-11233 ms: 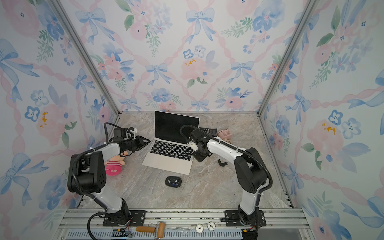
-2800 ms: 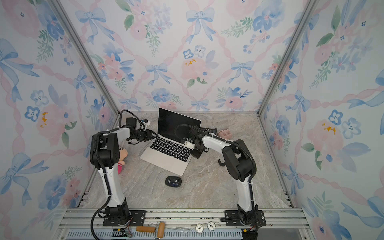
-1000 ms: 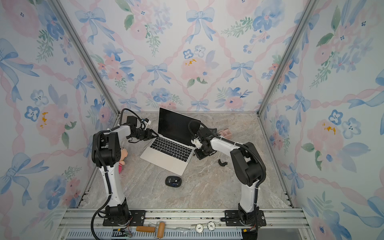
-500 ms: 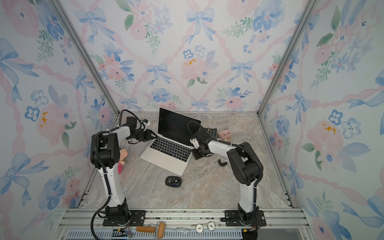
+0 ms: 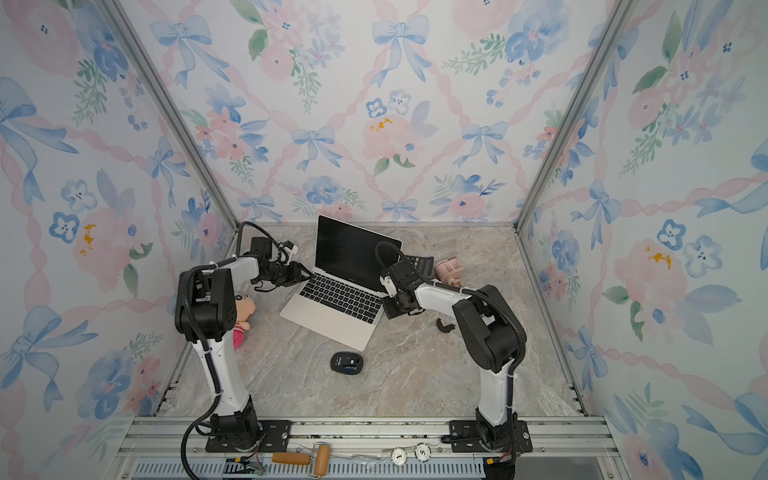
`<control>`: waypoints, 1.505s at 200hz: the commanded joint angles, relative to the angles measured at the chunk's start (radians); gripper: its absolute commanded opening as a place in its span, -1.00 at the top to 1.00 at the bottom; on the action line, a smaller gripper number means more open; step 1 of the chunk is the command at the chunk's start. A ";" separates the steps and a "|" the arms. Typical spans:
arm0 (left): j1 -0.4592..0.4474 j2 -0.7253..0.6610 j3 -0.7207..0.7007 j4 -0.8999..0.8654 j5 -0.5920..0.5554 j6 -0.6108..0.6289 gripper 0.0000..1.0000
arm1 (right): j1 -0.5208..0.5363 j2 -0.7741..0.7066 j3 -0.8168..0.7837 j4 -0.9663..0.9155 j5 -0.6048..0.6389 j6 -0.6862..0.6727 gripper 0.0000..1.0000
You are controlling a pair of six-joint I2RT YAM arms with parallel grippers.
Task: Insert the wireless mouse receiver into the laptop
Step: Insert the USB plug into the laptop.
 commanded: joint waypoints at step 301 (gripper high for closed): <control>-0.130 -0.501 -0.682 0.064 -0.204 -0.284 -0.29 | -0.044 -0.168 -0.004 -0.062 0.156 -0.064 0.57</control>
